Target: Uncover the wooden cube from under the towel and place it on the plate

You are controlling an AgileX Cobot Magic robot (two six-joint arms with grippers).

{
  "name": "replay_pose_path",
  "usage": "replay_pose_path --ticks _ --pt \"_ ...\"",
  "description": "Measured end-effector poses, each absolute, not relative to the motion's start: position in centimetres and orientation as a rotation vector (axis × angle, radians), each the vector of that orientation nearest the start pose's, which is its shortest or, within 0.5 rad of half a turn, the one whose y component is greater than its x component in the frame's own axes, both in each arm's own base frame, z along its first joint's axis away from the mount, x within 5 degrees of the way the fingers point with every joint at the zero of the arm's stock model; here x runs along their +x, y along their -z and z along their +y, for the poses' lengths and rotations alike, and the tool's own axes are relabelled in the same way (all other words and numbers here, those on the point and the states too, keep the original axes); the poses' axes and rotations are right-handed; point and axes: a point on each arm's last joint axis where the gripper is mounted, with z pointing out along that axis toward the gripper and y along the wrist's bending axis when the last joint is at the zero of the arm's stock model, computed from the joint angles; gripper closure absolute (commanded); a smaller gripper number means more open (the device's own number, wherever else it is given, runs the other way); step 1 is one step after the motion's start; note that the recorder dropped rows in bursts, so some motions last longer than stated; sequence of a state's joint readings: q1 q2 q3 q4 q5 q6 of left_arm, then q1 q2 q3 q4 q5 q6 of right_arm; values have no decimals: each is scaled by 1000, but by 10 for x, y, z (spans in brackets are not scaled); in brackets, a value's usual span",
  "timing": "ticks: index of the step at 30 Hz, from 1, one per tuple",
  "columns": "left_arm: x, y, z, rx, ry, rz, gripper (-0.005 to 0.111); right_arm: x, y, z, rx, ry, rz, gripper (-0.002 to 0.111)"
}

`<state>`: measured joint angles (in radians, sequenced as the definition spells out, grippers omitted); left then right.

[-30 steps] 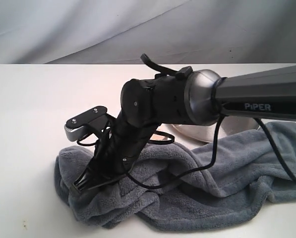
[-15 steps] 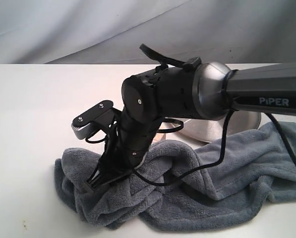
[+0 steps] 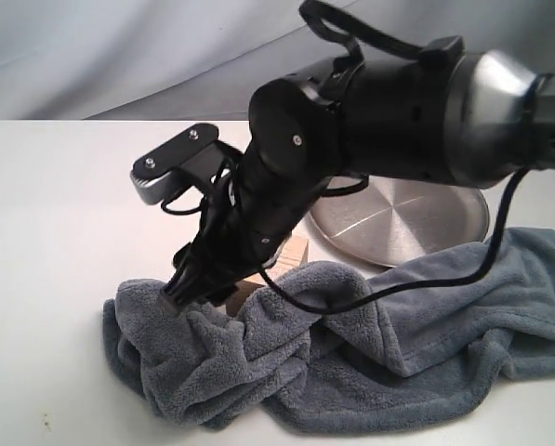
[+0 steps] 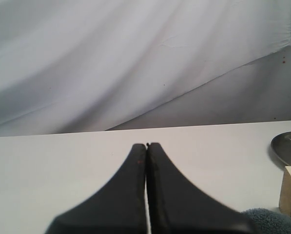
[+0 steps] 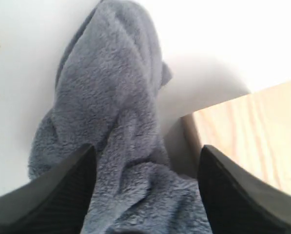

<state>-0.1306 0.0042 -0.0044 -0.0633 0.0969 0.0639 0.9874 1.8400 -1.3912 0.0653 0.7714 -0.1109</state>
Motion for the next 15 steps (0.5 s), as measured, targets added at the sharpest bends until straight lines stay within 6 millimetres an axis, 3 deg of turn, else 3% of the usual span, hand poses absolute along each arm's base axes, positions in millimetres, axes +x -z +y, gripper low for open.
replay_pose_path --ticks 4,7,15 --pt "56 -206 -8 109 106 1577 107 225 -242 322 -1294 -151 2334 55" --pt "56 -206 -8 109 106 1577 107 232 -237 319 -1258 -44 2328 58" --pt "56 -206 -8 109 106 1577 107 240 -227 313 -1312 2 2327 53"
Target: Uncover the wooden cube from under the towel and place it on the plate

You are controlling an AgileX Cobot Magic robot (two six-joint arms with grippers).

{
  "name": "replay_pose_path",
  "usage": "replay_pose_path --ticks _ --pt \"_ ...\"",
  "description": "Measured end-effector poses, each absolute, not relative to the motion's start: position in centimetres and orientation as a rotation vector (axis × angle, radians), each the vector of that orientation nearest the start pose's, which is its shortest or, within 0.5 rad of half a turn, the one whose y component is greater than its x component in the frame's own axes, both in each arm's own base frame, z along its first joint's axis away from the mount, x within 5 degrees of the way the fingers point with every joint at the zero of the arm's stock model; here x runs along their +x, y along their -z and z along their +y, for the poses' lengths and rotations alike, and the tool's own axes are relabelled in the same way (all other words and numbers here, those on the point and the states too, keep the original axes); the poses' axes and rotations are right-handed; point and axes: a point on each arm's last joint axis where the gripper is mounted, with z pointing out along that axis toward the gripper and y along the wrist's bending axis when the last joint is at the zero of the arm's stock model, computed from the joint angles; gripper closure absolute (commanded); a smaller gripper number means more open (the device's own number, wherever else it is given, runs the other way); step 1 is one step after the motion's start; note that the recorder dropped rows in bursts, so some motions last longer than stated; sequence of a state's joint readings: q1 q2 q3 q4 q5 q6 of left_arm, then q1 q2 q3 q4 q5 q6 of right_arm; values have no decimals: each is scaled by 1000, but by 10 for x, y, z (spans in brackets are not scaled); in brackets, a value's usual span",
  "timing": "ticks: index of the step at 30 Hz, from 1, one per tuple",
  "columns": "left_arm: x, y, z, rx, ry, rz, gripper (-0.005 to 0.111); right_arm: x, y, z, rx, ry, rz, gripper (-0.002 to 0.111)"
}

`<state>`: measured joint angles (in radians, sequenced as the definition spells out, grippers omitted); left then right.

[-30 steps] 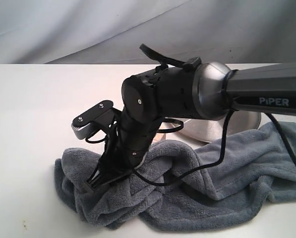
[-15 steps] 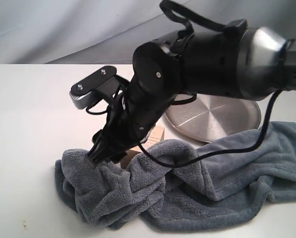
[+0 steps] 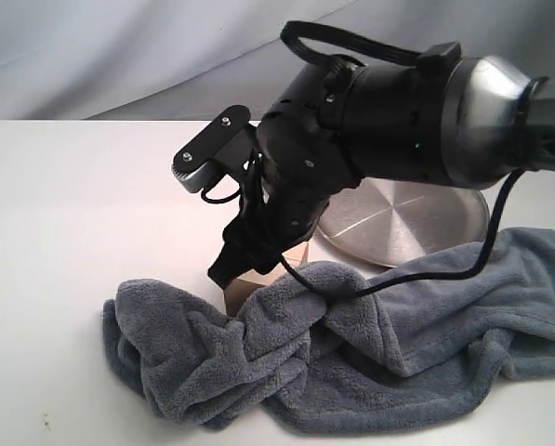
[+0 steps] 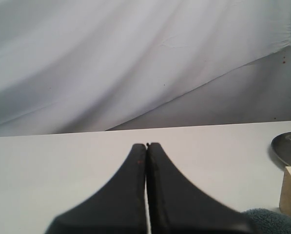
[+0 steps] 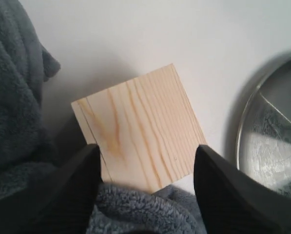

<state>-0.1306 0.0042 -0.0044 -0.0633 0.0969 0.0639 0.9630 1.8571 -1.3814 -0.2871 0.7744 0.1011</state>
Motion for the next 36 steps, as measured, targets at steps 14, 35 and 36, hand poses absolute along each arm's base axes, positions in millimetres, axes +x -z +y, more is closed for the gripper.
replay_pose_path --ticks 14,35,36 --pt "56 -206 -8 109 106 1577 107 269 -232 266 -1672 -285 2315 53" --pt "56 -206 -8 109 106 1577 107 278 -217 296 -1624 -330 2101 5" --pt "56 -206 -8 109 106 1577 107 279 -214 297 -1633 -329 2105 5"
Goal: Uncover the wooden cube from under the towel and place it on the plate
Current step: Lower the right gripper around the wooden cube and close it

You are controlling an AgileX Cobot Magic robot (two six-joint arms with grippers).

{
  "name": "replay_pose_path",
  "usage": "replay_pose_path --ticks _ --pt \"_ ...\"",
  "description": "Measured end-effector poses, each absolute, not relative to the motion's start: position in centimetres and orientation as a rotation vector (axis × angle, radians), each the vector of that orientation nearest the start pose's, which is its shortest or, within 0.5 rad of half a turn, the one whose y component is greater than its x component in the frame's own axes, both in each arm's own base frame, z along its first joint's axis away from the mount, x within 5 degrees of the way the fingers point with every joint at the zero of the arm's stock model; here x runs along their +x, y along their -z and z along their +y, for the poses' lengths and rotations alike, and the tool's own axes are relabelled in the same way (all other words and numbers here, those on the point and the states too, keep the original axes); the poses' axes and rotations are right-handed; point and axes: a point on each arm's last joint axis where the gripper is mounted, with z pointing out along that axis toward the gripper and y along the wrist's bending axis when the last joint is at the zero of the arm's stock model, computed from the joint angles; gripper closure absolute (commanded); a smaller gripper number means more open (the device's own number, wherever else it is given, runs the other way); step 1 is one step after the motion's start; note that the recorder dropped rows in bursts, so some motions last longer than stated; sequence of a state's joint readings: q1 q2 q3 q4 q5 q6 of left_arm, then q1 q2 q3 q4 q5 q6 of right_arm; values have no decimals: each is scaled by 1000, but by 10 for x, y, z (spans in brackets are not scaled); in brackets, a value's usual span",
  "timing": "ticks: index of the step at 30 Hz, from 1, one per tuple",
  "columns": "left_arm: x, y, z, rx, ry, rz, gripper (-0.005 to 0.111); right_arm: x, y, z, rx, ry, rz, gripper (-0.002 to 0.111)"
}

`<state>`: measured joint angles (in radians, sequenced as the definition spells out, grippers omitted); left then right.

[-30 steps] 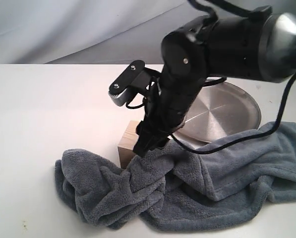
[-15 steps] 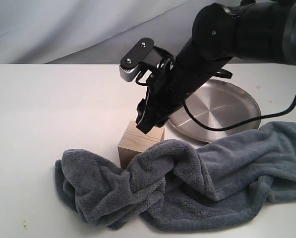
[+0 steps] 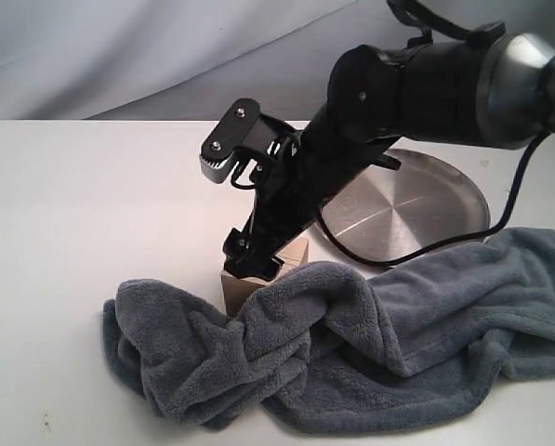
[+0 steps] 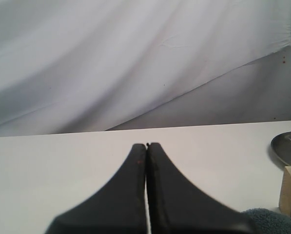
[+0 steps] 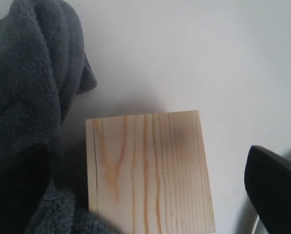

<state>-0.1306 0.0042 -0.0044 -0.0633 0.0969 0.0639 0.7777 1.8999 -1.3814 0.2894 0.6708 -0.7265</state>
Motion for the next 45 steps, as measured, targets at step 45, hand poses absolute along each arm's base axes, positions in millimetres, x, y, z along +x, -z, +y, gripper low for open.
replay_pose_path --ticks 45 --pt "56 -206 -8 109 106 1577 107 307 -207 332 -1924 -388 2143 5"
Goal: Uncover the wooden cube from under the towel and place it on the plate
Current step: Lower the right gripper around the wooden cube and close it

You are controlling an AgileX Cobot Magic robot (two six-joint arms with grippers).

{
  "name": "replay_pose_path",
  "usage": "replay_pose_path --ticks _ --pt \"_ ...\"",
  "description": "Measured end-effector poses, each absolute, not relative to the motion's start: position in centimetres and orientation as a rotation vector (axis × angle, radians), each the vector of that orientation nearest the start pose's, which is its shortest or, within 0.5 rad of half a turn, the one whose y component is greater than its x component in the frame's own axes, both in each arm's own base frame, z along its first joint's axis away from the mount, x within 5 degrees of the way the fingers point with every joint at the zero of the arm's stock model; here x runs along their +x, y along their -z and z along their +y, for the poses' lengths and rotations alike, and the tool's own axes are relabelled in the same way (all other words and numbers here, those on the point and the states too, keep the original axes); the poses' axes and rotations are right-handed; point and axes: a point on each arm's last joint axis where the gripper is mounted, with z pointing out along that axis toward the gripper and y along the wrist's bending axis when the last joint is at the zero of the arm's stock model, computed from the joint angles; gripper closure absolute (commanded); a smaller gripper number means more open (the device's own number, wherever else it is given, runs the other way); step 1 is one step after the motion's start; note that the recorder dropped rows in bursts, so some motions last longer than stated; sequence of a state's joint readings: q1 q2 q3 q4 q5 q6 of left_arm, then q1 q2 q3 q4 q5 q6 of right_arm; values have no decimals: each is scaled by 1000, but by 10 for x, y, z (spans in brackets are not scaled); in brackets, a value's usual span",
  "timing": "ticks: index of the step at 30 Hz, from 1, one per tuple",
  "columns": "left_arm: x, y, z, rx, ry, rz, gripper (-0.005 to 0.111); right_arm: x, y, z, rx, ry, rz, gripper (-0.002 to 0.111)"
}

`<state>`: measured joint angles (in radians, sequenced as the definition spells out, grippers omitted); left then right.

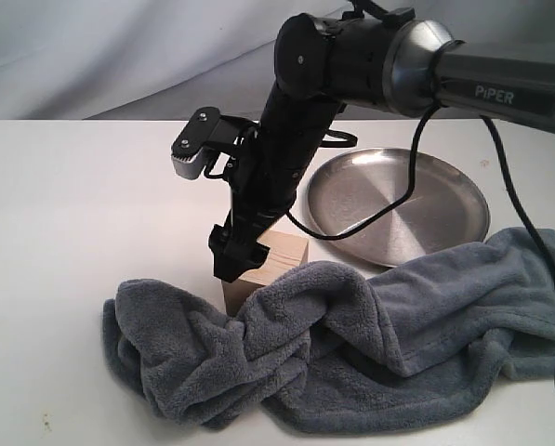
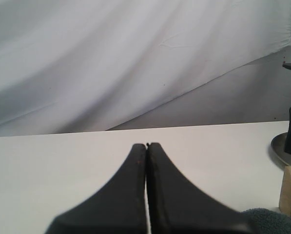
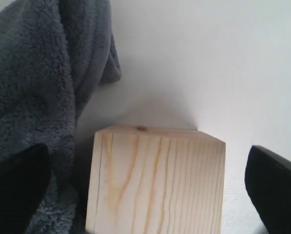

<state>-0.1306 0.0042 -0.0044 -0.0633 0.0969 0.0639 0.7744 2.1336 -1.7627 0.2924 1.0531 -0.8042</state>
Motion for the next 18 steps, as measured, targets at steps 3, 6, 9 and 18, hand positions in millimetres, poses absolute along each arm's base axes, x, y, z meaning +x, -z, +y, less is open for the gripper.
replay_pose_path --ticks 3,6,9,18 --pt "56 -206 -8 109 106 1577 107 310 -196 334 -1928 -380 2155 5" --pt "56 -206 -8 109 106 1577 107 312 -184 335 -1937 -365 2170 5" --pt "56 -206 -8 109 106 1577 107 315 -175 336 -1941 -349 2174 5" --pt "56 -206 -8 109 106 1577 107 318 -166 335 -1946 -305 2194 5"
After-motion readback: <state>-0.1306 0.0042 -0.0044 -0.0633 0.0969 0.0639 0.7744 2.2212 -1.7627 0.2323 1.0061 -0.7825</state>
